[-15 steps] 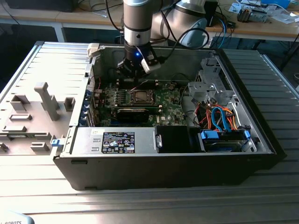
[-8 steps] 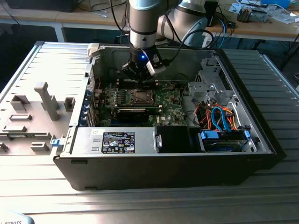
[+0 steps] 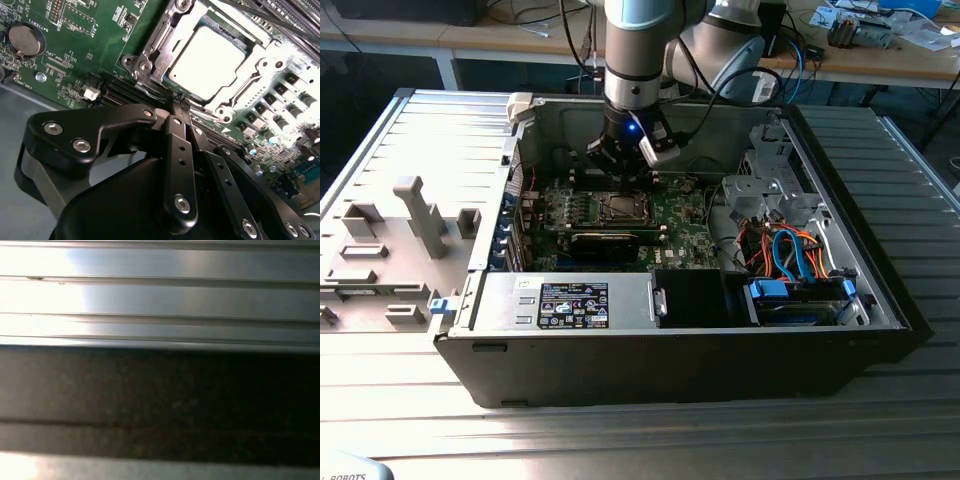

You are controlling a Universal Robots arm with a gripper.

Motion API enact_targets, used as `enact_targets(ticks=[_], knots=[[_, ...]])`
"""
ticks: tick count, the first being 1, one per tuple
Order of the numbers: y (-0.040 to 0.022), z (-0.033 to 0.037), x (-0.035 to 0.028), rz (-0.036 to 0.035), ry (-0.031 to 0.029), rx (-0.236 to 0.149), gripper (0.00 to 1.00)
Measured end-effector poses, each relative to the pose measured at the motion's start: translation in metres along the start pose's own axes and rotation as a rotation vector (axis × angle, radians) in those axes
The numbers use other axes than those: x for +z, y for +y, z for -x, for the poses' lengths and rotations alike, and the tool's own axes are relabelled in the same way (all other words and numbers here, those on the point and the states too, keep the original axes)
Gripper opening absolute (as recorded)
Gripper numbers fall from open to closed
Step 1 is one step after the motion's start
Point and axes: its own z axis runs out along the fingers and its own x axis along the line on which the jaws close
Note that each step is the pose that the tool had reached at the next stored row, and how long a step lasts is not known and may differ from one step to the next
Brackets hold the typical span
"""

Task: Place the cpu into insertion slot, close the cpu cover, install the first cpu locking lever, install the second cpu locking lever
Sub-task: 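Install the first cpu locking lever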

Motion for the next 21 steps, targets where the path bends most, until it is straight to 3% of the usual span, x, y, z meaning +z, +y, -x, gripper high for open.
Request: enact_targets(ticks=[8,15,17,21], knots=[[-0.0032,0.0034,0.0011,0.0000,0.0002,0.000,0.11],[-0.0039,0.0180,0.0031,0.0004,0.0042,0.000,0.11],[-0.0040,0.0196,0.0041,0.0095,0.0040,0.000,0.11],[-0.0038,0.0198,0.0031,0.0184,0.0033,0.000,0.11]])
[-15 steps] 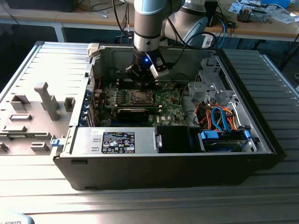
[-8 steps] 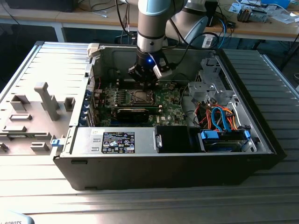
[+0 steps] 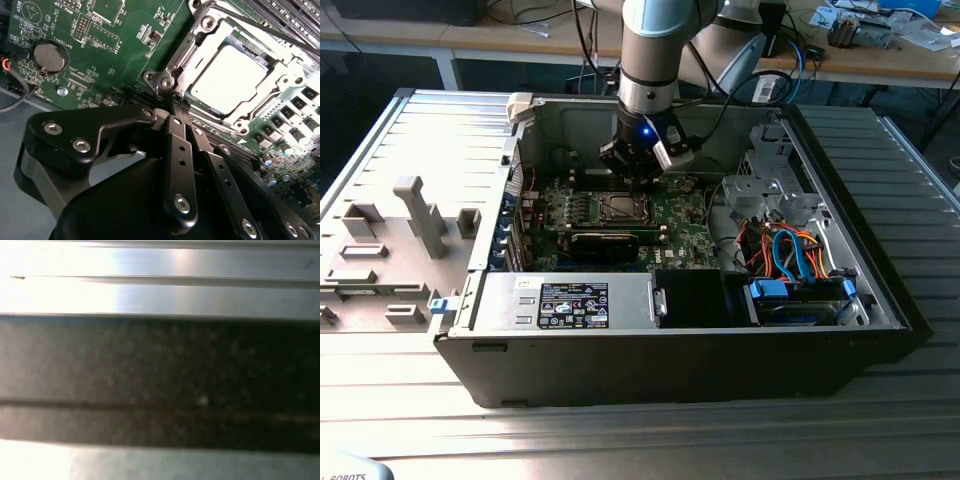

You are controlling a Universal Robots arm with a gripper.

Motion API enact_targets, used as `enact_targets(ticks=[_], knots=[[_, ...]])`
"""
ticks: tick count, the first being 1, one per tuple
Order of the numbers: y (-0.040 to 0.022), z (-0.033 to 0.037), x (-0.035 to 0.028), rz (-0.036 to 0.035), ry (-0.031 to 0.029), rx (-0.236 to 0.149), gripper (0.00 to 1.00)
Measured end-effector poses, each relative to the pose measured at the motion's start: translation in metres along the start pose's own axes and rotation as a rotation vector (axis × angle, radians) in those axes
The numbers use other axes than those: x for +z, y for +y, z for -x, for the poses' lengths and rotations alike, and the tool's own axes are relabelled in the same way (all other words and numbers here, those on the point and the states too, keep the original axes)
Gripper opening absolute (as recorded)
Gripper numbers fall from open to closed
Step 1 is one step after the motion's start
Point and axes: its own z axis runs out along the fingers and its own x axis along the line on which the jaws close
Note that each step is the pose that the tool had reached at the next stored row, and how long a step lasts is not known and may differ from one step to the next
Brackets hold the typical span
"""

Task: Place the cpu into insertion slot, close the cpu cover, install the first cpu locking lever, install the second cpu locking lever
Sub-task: 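Install the first cpu locking lever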

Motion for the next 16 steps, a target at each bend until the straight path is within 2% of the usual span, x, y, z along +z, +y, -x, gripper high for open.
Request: enact_targets(ticks=[2,3,6,8,10,11,16], knots=[[0.0006,0.0001,-0.0051,0.0008,-0.0008,0.000,0.11],[0.0006,-0.0002,-0.0111,-0.0016,0.0002,0.000,0.11],[0.0011,-0.0005,-0.0215,-0.0032,-0.0004,0.000,0.11],[-0.0014,-0.0006,-0.0236,-0.0057,-0.0004,0.000,0.11],[-0.0076,-0.0009,-0.0241,-0.0098,-0.0002,0.000,0.11],[-0.0140,-0.0011,-0.0246,-0.0138,0.0001,0.000,0.11],[-0.0280,-0.0017,-0.0254,-0.0291,0.0006,0.001,0.11]])
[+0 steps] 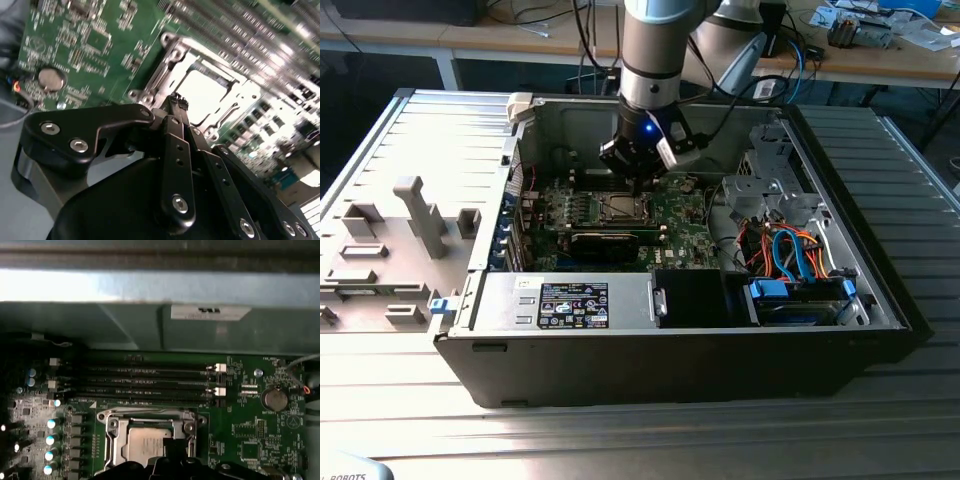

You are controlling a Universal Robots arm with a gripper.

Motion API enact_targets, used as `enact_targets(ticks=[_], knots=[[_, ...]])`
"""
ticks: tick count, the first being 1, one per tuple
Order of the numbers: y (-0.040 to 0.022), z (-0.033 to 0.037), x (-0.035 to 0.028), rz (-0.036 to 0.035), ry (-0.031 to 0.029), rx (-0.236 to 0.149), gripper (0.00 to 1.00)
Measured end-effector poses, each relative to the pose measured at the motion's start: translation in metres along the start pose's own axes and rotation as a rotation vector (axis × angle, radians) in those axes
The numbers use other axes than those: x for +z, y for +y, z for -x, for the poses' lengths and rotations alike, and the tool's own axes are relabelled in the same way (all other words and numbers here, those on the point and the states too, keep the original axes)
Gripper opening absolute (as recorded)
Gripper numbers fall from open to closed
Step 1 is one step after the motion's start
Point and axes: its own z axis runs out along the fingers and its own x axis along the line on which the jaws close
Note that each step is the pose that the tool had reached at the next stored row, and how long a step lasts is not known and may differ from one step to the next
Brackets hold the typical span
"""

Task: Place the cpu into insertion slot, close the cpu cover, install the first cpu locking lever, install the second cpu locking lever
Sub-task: 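Install the first cpu locking lever, then install the second cpu locking lever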

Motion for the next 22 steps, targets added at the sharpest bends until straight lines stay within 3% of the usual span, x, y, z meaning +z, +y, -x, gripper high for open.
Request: enact_targets(ticks=[3,5,9,22], knots=[[-0.0041,-0.0002,-0.0019,-0.0137,0.0005,0.000,0.11],[-0.0040,-0.0004,-0.0096,-0.0170,0.0008,0.000,0.11],[-0.0032,-0.0008,-0.0322,-0.0185,0.0007,0.000,0.11],[-0.0031,-0.0009,-0.0339,-0.0184,0.0007,0.000,0.11]])
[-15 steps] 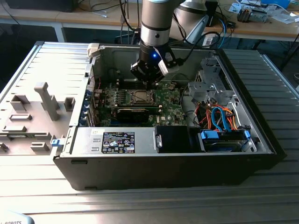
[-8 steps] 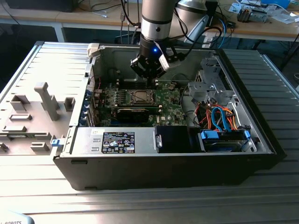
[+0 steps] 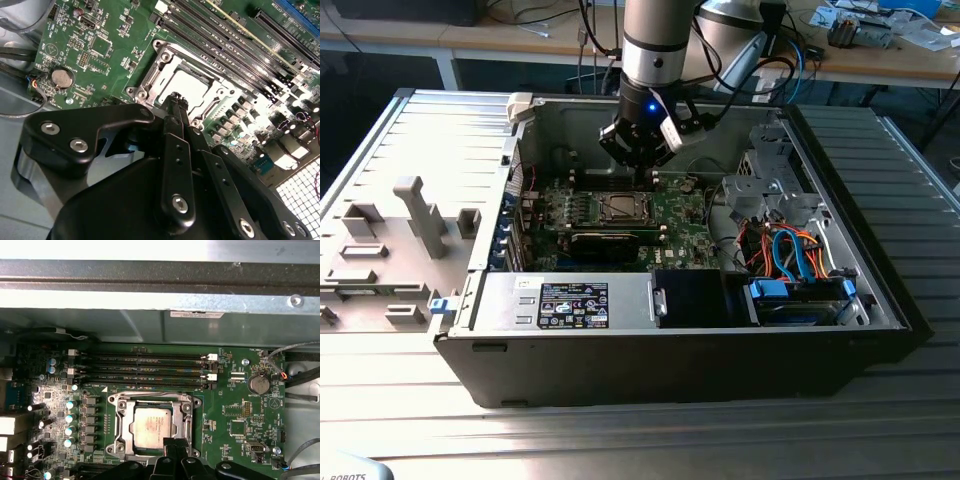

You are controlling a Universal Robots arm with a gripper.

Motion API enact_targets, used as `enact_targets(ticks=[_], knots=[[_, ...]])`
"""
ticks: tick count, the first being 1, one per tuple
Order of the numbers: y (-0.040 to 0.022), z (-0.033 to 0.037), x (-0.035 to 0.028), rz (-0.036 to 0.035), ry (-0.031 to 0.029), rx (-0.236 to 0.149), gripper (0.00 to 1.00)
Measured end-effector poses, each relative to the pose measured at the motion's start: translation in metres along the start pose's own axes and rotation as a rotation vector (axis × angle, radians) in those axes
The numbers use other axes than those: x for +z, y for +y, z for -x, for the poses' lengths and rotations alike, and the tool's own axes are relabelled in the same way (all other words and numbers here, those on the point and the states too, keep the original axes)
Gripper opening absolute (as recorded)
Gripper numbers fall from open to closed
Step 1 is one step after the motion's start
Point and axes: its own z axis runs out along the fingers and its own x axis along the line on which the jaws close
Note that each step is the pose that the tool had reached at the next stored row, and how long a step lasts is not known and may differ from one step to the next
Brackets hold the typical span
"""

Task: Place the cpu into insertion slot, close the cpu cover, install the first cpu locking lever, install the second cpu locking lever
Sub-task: 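Install the second cpu locking lever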

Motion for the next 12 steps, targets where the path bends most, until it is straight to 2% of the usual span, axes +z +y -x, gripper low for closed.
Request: enact_targets(ticks=[4,12], knots=[[-0.0010,0.0000,-0.0002,-0.0004,0.0002,0.000,0.11],[-0.0123,-0.0004,0.0006,0.0004,0.0000,0.000,0.11]])
